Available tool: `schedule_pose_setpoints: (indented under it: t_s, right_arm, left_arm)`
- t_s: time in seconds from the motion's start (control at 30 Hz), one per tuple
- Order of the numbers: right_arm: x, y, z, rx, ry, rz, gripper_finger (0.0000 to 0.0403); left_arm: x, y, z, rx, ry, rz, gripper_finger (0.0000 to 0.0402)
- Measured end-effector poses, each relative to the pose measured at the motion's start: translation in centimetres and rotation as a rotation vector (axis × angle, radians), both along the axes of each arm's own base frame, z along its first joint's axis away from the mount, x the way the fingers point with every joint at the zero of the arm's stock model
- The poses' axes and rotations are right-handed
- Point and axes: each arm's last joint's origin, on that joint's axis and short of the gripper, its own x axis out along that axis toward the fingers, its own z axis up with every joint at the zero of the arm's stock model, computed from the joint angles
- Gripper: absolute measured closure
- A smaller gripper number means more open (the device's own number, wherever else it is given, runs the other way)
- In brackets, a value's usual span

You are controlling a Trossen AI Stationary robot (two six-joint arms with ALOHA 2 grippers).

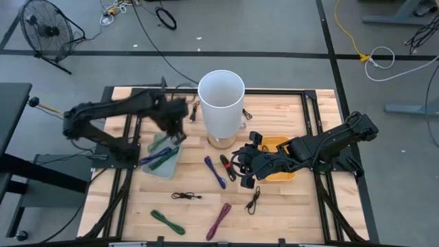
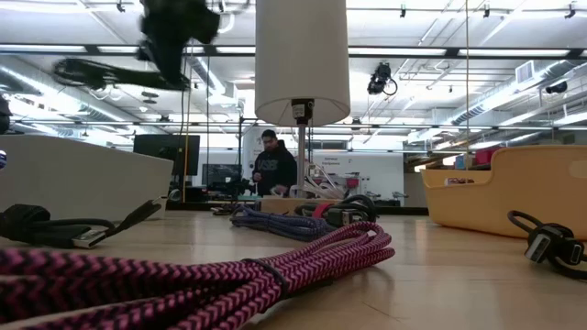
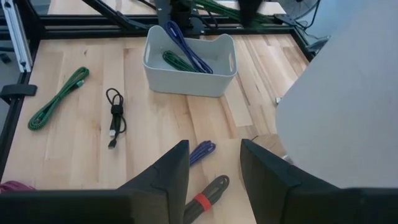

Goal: Pick & Place USB Port
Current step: Put the top green patterned USB charger into the gray bin, then put the black USB charger into the yellow bin

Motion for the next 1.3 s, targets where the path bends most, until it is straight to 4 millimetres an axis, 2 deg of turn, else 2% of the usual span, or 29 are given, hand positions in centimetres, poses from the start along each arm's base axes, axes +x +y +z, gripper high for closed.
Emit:
schedule_pose_setpoints:
  t_s: [0.17,0.3,0.47,0.7,1.0,1.2,1.3]
  right_arm:
    - [0.0,0.0,0.1,0.004,-0.008,-0.001,0.0256]
    - [0.2,0.1,0.2,0.011,-0.025,-0.001,0.0256]
    - [0.1,0.1,0.2,0.011,-0.023,0.000,0.0256]
    - [0.1,0.1,0.1,0.008,-0.018,0.000,0.0256]
    - [0.1,0.1,0.2,0.008,-0.021,-0.001,0.0256]
    - [0.1,0.1,0.2,0.005,-0.020,0.000,0.0256]
    - [0.1,0.1,0.2,0.005,-0.021,0.000,0.0256]
  left_arm:
    - [-1.8,-4.7,-1.0,0.020,-0.013,-0.007,0.0376]
    - [-2.1,-6.2,-2.3,0.106,-0.009,0.018,0.0376]
    - [-1.8,-5.9,-3.4,0.113,-0.027,0.052,0.0376]
    - [-2.2,-5.2,-5.3,0.105,0.042,0.095,0.0374]
    - [-2.4,-5.1,-6.3,0.084,0.068,0.123,0.0287]
    - [-2.4,-5.1,-6.2,0.115,0.067,0.081,0.0267]
    - [-2.3,-4.8,-6.1,0.218,0.057,0.058,0.0266]
